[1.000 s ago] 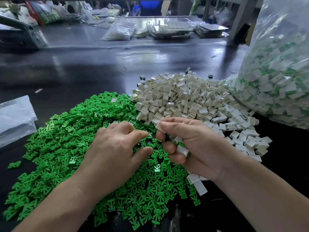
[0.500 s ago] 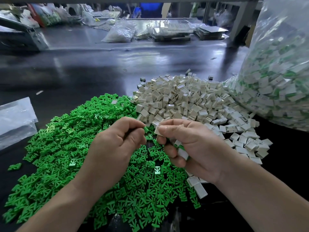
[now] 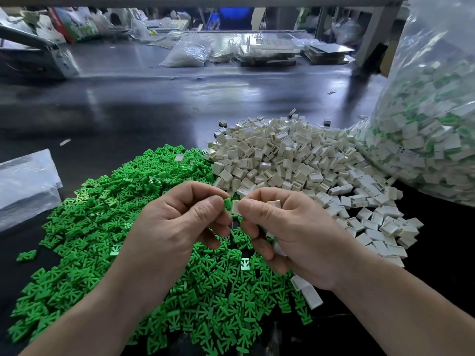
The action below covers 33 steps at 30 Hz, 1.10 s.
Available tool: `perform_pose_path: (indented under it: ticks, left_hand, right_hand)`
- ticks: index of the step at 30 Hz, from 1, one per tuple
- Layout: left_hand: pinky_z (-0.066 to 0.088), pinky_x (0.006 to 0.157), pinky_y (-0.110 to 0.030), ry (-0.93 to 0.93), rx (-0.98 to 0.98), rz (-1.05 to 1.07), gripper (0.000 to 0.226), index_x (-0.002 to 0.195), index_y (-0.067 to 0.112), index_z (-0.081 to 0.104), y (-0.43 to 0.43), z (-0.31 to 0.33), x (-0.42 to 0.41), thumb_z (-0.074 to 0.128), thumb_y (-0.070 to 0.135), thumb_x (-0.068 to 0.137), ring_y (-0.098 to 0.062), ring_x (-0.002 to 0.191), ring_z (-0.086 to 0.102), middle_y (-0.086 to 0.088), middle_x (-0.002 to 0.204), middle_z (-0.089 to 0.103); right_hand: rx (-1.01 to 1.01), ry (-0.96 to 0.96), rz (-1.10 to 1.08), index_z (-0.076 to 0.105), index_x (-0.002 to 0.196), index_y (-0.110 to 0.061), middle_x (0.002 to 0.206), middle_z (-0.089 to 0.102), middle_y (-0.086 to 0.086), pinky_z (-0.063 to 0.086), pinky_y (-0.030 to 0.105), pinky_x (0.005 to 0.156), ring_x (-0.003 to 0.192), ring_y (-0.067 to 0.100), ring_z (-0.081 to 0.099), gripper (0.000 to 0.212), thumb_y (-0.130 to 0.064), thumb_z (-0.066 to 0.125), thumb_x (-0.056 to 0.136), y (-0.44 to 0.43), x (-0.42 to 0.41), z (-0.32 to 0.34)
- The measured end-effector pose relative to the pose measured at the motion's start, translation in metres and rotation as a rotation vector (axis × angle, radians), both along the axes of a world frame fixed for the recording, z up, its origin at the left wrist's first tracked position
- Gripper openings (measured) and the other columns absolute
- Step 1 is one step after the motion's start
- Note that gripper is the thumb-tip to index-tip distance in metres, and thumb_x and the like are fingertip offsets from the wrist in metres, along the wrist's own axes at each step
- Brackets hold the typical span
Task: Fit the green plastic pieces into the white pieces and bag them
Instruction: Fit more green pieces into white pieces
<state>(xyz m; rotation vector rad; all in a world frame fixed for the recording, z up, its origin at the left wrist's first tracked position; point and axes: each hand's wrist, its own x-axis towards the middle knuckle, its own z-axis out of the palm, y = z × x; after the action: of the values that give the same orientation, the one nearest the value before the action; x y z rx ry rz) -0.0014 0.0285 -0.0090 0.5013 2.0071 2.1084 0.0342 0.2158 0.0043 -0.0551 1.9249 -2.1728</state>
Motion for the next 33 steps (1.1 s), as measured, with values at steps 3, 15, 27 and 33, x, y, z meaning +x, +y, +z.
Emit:
perform_pose_path:
  ticks: [3,15,27,33]
  left_hand:
    - [0.053,0.058,-0.025,0.052,-0.056,0.023,0.015,0.091,0.022,0.074,0.0,0.002,0.003,0.065,0.03,0.082,-0.02,0.067,0.068,-0.009,0.077,0.072]
    - [0.054,0.049,-0.025,-0.428,0.385,-0.409,0.045,0.12,0.01,0.066,0.006,0.009,0.009,0.074,0.035,0.083,-0.019,0.065,0.07,-0.01,0.079,0.072]
    - [0.055,0.046,-0.025,-0.548,0.509,-0.311,0.044,0.103,0.008,0.074,0.013,0.007,0.013,0.088,0.025,0.066,-0.021,0.054,0.069,-0.014,0.069,0.07]
    - [0.054,0.046,-0.024,-0.485,0.528,-0.259,0.041,0.103,0.011,0.074,0.019,0.004,0.016,0.087,0.029,0.069,-0.018,0.055,0.068,-0.01,0.067,0.069]
  right_hand:
    - [0.028,0.056,0.016,0.067,0.076,-0.023,0.069,0.056,0.003,0.036,0.021,0.036,0.046,0.013,0.047,0.021,-0.027,0.065,0.097,0.001,0.001,-0.001]
    - [-0.062,0.043,0.11,0.068,0.114,-0.006,0.066,0.056,0.0,0.035,0.017,0.035,0.044,0.009,0.047,0.035,-0.031,0.063,0.09,0.003,0.002,-0.002]
    - [-0.037,0.016,0.109,0.064,0.115,-0.002,0.064,0.057,-0.002,0.035,0.017,0.034,0.044,0.01,0.046,0.042,-0.034,0.062,0.089,-0.001,0.003,0.003]
    - [-0.063,0.019,0.083,0.065,0.113,-0.007,0.063,0.059,-0.006,0.036,0.017,0.036,0.045,0.008,0.048,0.03,-0.032,0.06,0.097,-0.005,0.003,0.001]
